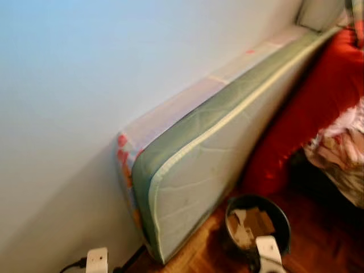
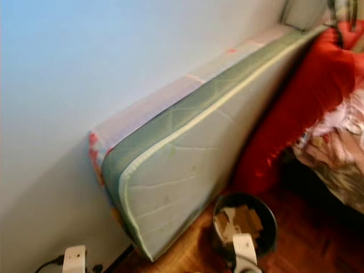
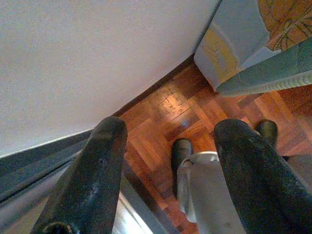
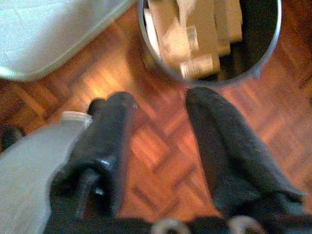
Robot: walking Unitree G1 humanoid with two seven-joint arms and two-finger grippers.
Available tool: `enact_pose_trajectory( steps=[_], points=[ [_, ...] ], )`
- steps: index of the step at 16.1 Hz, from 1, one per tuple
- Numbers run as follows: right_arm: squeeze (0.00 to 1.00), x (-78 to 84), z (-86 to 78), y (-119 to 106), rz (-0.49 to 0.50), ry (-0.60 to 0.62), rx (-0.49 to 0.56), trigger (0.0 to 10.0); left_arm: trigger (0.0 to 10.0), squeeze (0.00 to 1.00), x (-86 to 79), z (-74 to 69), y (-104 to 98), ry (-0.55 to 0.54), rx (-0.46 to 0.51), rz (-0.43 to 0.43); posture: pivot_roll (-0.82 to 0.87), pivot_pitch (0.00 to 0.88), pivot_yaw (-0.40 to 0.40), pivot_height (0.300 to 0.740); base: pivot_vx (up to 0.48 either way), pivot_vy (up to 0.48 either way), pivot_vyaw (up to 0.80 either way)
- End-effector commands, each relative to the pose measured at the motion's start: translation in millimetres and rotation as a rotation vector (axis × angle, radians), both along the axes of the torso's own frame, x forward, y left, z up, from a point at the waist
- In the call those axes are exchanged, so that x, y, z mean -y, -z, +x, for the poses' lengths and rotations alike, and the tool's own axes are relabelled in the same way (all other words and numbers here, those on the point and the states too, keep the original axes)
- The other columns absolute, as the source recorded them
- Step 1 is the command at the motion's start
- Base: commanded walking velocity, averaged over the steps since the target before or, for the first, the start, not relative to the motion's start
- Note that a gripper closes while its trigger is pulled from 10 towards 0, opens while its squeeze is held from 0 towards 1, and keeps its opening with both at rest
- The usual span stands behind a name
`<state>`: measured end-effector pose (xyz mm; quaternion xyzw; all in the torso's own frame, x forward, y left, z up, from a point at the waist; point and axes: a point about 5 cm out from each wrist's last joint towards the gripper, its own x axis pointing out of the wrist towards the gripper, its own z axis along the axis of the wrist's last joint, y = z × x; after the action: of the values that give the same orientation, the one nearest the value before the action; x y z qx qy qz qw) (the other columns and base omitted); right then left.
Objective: Clean up the room
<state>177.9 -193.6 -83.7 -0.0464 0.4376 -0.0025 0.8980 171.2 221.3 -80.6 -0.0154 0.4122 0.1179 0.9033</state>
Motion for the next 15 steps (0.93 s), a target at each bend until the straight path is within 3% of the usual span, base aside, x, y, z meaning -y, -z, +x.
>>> enact_pose_trajectory(
  steps=[1,4,15],
  points=[
    [0.0,101.5,111.2,-109.5,0.163,0.264,0.24,10.0,10.0,0.0,37.0,31.0,-7.2,0.127,0.016,-0.121,-0.04,0.0,0.034,0.74,0.0,0.0,-0.71],
    [0.0,101.2,111.7,-109.7,0.187,0.297,0.262,10.0,10.0,0.0,36.5,31.9,-7.8,0.148,0.017,-0.101,-0.04,0.0,0.034,0.74,0.0,0.0,0.0],
    [0.0,104.4,111.1,-110.6,0.132,0.276,0.248,10.0,10.0,0.0,36.8,31.8,-7.8,0.147,0.018,-0.094,-0.04,0.0,0.031,0.74,0.0,-0.472,-0.1]
  ],
)
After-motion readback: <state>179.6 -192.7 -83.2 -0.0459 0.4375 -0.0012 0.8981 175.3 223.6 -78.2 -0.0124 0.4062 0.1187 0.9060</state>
